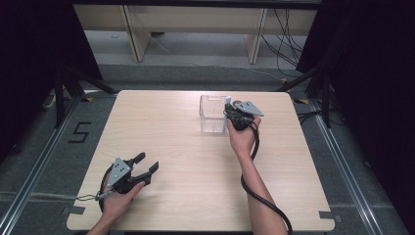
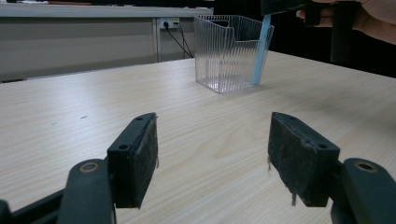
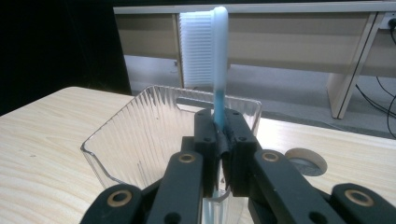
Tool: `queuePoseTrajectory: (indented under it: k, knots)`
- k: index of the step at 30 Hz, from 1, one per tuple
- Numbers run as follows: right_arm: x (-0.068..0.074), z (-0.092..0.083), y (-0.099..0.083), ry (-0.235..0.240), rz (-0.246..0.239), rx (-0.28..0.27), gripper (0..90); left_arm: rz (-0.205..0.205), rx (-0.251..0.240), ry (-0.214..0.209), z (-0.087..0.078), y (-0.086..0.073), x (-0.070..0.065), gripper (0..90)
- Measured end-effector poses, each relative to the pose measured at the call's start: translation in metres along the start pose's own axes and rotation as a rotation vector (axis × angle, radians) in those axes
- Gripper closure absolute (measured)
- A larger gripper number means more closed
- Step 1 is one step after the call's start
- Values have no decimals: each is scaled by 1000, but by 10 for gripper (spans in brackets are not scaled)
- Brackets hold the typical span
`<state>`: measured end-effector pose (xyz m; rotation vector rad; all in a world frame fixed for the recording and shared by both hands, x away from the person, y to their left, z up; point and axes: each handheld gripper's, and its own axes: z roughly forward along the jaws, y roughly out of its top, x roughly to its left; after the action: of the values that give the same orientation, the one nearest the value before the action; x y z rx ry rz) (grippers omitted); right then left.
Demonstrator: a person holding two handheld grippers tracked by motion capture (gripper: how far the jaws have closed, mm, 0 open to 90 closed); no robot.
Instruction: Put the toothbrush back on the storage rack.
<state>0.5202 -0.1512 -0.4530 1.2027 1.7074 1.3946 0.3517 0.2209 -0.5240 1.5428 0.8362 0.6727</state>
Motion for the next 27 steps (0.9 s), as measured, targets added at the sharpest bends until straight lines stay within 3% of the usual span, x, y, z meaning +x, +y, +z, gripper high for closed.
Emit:
queuePoseTrajectory:
  k: [3,13,14,21,25,27]
  knots:
    - [-2,0,0,2,-23,-3,854,1,1,-1,0,0,0,330]
    - [-4,-1,0,-6,-24,-5,854,0,0,0,0,0,0,330]
    - [-4,-2,0,-9,8,-5,854,0,0,0,0,0,0,329]
    - [-5,-1,0,-11,-13,-14,846,0,0,0,0,0,0,330]
    - [-5,-2,-2,-12,12,-6,839,1,0,0,0,0,0,329]
    - [-6,-2,-2,-9,-5,-10,837,0,0,0,0,0,0,329]
